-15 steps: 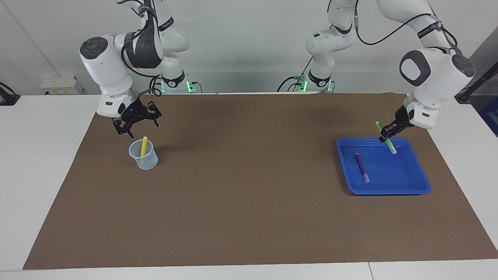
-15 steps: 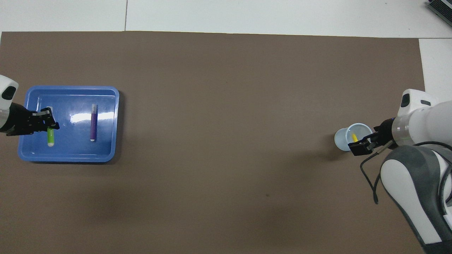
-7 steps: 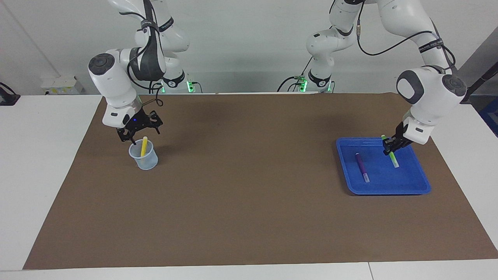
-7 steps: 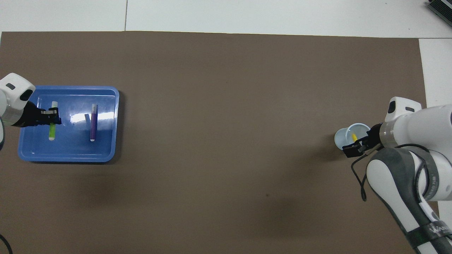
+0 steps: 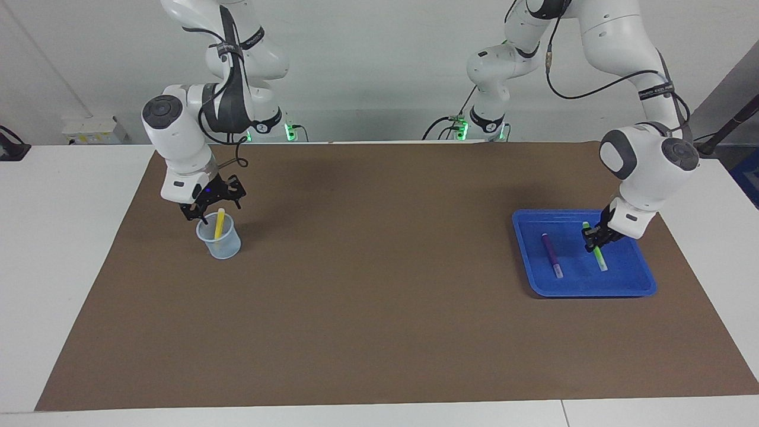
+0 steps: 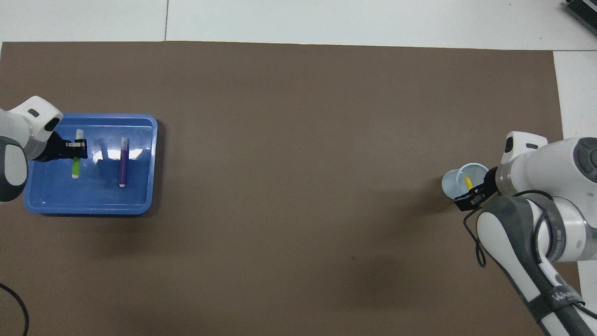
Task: Right arm passes pens to left for tray arrangement
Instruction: 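Open the left gripper to release the green pen in the tray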
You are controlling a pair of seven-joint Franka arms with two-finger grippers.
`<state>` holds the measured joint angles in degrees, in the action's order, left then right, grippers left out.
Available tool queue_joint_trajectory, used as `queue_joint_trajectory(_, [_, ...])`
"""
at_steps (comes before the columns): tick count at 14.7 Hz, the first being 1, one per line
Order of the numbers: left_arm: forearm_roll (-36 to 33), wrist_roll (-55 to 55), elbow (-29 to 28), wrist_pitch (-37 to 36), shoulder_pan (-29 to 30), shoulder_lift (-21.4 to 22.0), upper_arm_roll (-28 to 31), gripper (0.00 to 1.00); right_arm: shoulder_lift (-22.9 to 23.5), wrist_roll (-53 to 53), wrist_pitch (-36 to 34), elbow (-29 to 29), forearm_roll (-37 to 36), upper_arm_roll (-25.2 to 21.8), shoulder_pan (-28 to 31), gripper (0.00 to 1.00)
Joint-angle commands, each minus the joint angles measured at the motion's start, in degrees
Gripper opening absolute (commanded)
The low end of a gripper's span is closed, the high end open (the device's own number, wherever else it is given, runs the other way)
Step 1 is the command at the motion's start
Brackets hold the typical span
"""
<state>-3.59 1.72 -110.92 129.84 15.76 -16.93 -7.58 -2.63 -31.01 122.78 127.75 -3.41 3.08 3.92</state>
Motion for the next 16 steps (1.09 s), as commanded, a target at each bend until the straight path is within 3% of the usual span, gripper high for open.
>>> queue_joint_trajectory(1, [-1.51,0.82,1.76,1.47,0.68,-2.23,-0.51,0.0,-0.27,1.21,-0.35,0.48,-2.04,0.61,0.65,0.89])
queue_joint_trajectory(11, [-1.42,0.82,0.0,7.36,0.85,-4.34,-0.6,0.0,-0.8,0.95,-5.01,0.31,-3.36,0.61,0.12,0.7])
queue_joint_trajectory(12, [-1.42,0.39,0.0,7.27,0.85,-4.25,-0.6,0.22,-0.71,0.95,-5.1,0.31,-3.36,0.61,0.12,0.66])
queue_joint_trajectory(14, [-1.42,0.12,0.0,7.18,0.94,-4.25,-0.6,1.0,-0.71,0.86,-5.1,0.22,-3.62,0.61,0.12,0.62])
queue_joint_trajectory(16, [-1.42,0.12,0.44,6.48,0.94,-4.17,-0.6,1.0,-0.62,0.77,-5.1,0.04,-4.15,0.61,0.21,0.57])
